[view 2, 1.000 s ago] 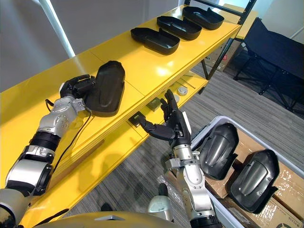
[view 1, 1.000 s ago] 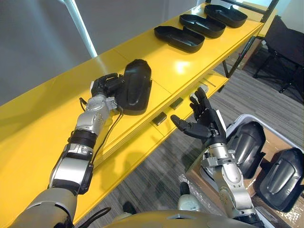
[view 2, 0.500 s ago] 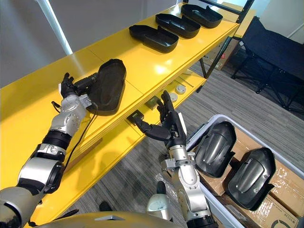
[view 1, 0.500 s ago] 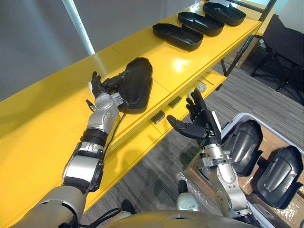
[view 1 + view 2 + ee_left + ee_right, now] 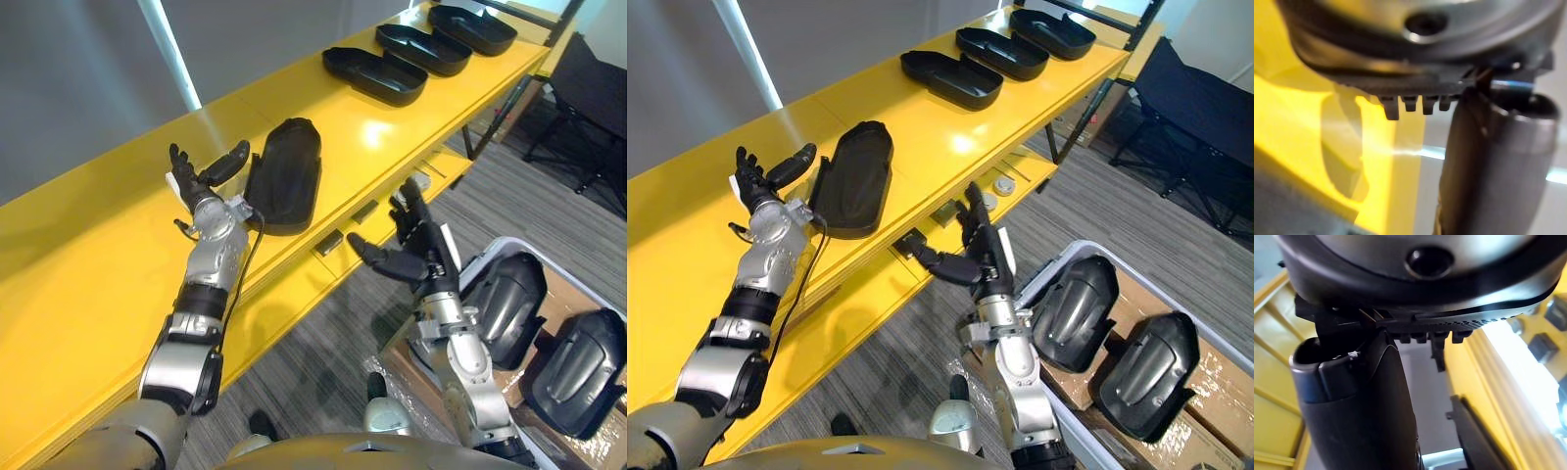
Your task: Walk over and take three plastic housings, then place them on the shelf
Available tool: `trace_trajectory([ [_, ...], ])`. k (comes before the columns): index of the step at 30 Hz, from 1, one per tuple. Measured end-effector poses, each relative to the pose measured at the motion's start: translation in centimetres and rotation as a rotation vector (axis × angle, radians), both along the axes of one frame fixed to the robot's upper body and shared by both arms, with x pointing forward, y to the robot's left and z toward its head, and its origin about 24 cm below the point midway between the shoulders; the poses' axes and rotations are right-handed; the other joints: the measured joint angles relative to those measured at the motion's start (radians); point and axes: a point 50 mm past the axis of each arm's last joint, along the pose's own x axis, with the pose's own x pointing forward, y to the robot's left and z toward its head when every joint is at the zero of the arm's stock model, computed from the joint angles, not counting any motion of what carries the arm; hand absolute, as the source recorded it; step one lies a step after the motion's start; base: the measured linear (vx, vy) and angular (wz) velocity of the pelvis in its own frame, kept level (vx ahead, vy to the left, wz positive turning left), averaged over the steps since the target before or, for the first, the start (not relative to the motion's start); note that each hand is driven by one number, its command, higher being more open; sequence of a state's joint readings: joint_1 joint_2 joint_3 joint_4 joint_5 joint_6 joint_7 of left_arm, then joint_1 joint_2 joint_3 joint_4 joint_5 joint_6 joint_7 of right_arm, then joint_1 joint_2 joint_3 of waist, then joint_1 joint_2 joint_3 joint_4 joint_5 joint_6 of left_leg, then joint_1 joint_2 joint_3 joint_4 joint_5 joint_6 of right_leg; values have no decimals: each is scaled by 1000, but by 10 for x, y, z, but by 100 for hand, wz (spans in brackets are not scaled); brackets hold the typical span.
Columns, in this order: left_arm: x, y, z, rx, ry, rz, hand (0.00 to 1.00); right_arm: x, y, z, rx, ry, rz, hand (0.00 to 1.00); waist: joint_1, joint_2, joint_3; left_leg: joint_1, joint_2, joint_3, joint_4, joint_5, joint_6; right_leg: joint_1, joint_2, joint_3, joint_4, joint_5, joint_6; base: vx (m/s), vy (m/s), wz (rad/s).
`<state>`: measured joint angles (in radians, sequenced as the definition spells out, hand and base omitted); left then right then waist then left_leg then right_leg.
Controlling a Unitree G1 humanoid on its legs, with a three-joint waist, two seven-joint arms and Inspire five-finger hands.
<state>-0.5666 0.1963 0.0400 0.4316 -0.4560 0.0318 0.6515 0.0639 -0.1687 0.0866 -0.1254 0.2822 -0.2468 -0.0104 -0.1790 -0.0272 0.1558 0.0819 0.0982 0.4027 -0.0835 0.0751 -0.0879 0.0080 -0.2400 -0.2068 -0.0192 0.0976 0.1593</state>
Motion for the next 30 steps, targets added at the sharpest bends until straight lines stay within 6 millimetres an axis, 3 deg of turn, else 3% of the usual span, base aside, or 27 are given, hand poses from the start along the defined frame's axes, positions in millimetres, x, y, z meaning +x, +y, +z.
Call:
trace_trajectory([
  [2, -5, 10, -8, 34, 32, 19, 100, 20, -16, 23, -47, -86, -46, 100, 26, 0, 0, 2, 0, -20, 0, 6, 0, 17, -1, -16, -3, 0, 0, -50, -8, 21],
  [6, -11, 28, -10, 71, 31, 20, 100, 44, -32, 44, -111, -138, -84, 100, 66, 0, 0, 1, 1, -50, -1, 14, -2, 41, -1, -46, -14, 0, 0, -52, -14, 24],
  [9, -17, 39, 3, 121, -44, -48, 100, 64, -44, 41, -113, -65, -125, 100, 101, -1, 0, -6, 1, -77, -1, 21, 0, 57, -1, -74, -19, 0, -1, -26, -7, 24],
  [13, -24, 30, 22, 137, -198, -296, 100, 83, -64, 25, -25, 101, -198, 100, 148, -2, 0, -11, -2, -121, 0, 28, 1, 90, -2, -122, -31, -1, -2, 2, -2, 32],
  [20, -37, 13, 27, 107, -319, -688, 100, 107, -87, 32, -50, 221, -209, 100, 175, -1, 0, -21, -4, -156, 0, 39, 3, 106, -2, -157, -34, 0, -2, -15, 2, 16],
  [26, -43, 13, 20, 100, -313, -840, 100, 117, -105, 42, -69, 254, -164, 100, 179, -1, 0, -20, -3, -168, -1, 48, 4, 115, -1, -168, -32, -1, -2, -44, 7, 6],
  [30, -44, 11, 20, 114, -313, -898, 100, 120, -105, 41, -93, 280, -121, 100, 183, 3, 1, -21, -3, -174, -1, 52, 5, 117, -1, -174, -30, -1, -2, -32, 9, 5],
])
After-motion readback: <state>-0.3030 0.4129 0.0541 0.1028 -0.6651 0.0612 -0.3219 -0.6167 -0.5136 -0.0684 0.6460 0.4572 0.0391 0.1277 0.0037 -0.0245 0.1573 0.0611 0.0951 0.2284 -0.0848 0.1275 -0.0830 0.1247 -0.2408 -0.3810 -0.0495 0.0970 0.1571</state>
